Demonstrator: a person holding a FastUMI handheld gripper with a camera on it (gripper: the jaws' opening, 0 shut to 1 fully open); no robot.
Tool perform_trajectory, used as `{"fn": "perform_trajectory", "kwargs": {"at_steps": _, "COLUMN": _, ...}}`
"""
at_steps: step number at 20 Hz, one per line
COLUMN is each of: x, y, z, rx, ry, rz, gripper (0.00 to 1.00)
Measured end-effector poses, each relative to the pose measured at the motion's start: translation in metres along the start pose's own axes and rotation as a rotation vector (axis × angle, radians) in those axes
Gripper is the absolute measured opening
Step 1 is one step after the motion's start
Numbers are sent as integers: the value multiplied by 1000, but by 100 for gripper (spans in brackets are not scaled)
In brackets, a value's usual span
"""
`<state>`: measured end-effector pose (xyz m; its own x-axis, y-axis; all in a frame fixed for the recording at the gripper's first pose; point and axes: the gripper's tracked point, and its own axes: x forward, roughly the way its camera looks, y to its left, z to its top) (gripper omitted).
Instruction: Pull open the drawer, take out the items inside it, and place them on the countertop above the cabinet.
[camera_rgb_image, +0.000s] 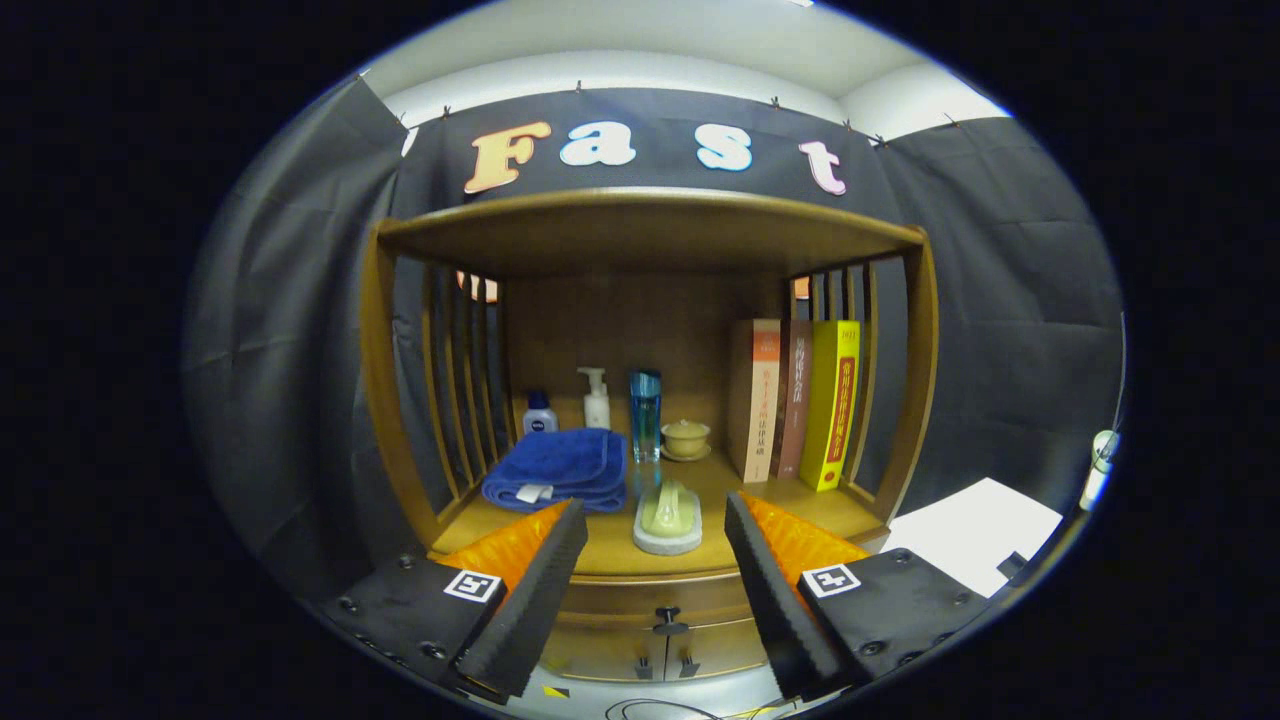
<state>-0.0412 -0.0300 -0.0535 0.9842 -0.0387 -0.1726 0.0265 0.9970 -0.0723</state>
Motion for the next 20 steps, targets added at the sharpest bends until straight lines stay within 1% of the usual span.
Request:
{"fn": "perform_trajectory", "kwargs": {"at_steps": 4, "x": -16, "y": 1, "z": 50, "rx": 17, "ry": -43, "rz": 4, "gripper": 94}}
{"fn": "perform_trajectory", "kwargs": {"at_steps": 8, "x": -18, "y": 3, "z": 73, "rx": 22, "ry": -64, "rz": 3, "gripper": 94}}
{"fn": "perform_trajectory", "kwargs": {"at_steps": 20, "x": -17, "y": 24, "z": 67, "rx": 11, "ry": -53, "rz": 15, "gripper": 94}}
